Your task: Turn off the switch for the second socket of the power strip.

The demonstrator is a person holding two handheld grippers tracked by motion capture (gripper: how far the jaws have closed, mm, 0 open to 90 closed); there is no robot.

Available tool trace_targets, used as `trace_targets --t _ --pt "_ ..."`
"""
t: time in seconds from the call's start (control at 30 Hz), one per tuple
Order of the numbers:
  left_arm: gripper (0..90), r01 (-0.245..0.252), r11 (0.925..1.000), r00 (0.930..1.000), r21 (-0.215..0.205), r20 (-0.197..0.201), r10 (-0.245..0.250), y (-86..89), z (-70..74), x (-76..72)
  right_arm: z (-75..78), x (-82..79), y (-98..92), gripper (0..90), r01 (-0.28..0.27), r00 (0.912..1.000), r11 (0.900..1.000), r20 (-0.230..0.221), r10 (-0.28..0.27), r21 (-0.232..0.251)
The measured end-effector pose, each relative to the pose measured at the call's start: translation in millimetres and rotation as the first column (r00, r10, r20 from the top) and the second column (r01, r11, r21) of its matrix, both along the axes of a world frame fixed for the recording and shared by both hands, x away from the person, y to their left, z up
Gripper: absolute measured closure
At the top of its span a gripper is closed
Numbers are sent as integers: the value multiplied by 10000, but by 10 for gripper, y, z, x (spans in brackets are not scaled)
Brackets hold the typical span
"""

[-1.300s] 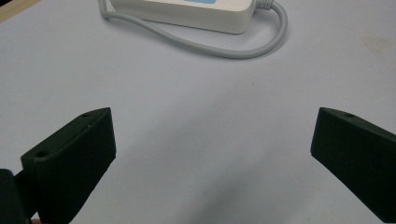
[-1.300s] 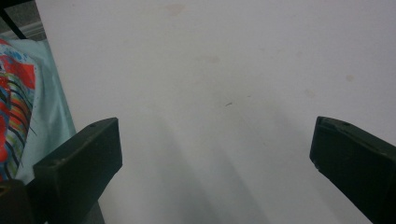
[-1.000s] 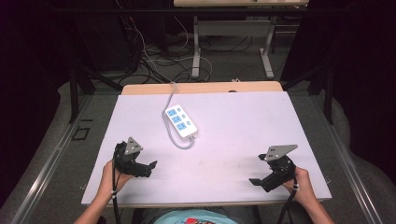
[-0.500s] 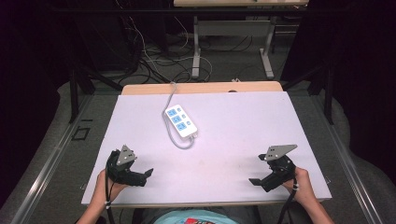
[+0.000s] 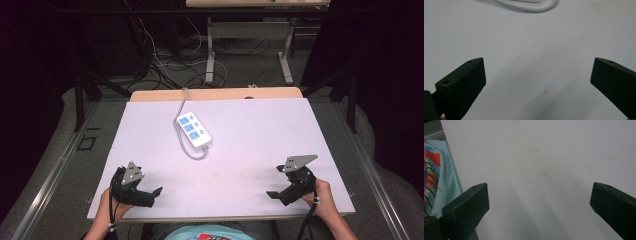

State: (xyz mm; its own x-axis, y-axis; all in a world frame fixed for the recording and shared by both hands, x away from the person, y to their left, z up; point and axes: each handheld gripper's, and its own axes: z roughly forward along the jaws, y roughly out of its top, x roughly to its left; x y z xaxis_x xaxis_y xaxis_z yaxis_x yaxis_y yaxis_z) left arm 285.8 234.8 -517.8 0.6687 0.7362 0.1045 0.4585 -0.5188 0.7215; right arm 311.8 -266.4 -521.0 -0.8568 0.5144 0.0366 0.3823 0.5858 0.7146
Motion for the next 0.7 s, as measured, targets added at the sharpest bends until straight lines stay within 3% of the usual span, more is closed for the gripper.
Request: trace_targets --t 0.43,0.7 --pt "0 125 9999 9999 25 -48 -125 -7 -31 -113 -6 7 1 20 38 10000 10000 -20 -38 -42" --pt "0 128 9998 9998 150 -177 -125 12 -34 -98 -4 7 2 20 -24 10000 10000 11 24 -61"
